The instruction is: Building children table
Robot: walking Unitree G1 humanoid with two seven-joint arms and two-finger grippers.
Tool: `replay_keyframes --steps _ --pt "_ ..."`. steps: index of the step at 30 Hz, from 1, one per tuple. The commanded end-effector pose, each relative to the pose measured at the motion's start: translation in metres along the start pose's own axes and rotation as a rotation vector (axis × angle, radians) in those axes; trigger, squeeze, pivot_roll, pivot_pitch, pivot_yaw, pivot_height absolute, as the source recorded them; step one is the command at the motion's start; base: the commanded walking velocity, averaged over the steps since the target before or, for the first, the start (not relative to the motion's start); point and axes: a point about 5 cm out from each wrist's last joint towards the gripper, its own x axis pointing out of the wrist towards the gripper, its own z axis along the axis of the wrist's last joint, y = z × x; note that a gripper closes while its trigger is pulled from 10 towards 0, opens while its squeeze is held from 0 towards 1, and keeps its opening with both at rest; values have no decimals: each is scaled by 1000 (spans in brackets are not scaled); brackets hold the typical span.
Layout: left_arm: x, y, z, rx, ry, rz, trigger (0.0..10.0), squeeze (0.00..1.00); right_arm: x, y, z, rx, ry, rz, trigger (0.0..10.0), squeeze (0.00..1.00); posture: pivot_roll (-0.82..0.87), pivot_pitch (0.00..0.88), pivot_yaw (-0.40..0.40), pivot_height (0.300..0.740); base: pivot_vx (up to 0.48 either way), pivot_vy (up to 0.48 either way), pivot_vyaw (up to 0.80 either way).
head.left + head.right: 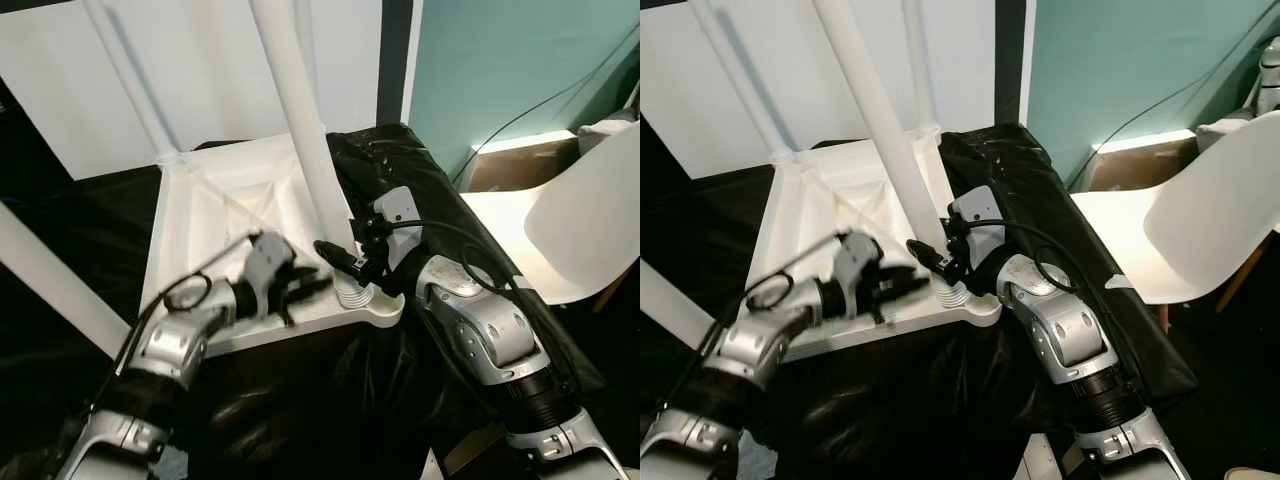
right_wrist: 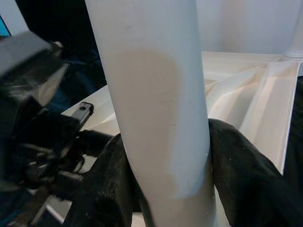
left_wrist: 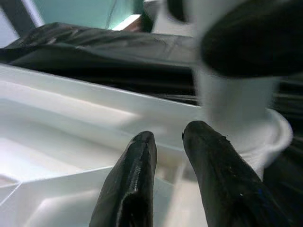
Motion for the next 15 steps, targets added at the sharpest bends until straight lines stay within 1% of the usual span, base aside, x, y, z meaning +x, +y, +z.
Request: replay_keyframes --steps 1,4,5,7,9,10,11,13,15 --pt "-1 7 -4 -22 3 68 10000 0 -1 2 -5 8 23 4 10000 0 -60 0 75 740 0 0 0" --pt "-3 9 -4 -23 6 70 10000 0 -2 2 -6 7 26 3 10000 0 -59 0 74 740 0 0 0" --pt "-6 6 -5 -31 4 46 10000 0 -4 1 -6 6 27 2 10000 0 -58 0 73 740 0 0 0" --pt "-6 6 -5 -31 4 46 10000 0 -4 1 -6 6 27 2 10000 0 -58 0 73 740 0 0 0" --pt "-7 5 -5 -38 2 29 10000 0 -6 0 -6 5 28 1 10000 0 -57 0 71 740 0 0 0" --pt "-10 2 -6 -44 9 -2 10000 0 -9 0 -6 2 31 1 10000 0 -57 0 69 740 0 0 0" --pt "-10 2 -6 -44 9 -2 10000 0 -9 0 -6 2 31 1 10000 0 -57 0 69 740 0 0 0" --pt "-16 -7 -10 -47 33 -85 10000 0 -17 -1 -6 -4 38 4 10000 0 -60 0 69 740 0 0 0" --pt "-25 -18 -15 -71 59 -177 10000 0 -30 -2 -8 -26 62 13 10000 0 -71 0 64 740 0 0 0"
